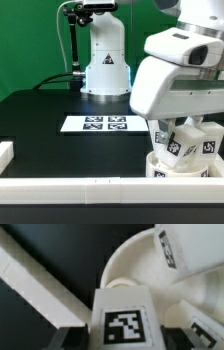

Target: Assemble stool

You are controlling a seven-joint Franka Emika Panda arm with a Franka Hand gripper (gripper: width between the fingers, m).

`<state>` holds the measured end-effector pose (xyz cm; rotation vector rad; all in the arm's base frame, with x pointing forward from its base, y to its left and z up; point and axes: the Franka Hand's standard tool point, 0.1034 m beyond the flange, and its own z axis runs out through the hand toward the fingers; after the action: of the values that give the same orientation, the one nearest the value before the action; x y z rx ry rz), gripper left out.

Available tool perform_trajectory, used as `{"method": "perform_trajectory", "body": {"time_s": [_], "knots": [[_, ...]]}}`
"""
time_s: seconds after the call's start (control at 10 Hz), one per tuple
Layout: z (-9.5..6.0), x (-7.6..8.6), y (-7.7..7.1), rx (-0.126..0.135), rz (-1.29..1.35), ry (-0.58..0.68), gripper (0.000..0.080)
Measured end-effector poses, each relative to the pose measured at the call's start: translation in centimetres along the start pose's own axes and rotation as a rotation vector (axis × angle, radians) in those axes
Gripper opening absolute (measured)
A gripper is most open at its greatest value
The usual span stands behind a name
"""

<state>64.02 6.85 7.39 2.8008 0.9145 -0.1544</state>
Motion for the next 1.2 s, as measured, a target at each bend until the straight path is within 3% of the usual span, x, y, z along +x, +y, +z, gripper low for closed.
{"method": "perform_trajectory", "body": {"time_s": [0.6,0.8,1.0,1.2], "knots": [[-0.05,0.14,0.13,0.002,0.419,0.015,0.034],[0.15,-0.23,0.72,0.023,0.556,0.071,0.034],[0.27,-0.3,0.49,0.033,0.741,0.159,0.034],[0.5,-0.3,0.21,0.05,0.875,0.167,0.034]]}}
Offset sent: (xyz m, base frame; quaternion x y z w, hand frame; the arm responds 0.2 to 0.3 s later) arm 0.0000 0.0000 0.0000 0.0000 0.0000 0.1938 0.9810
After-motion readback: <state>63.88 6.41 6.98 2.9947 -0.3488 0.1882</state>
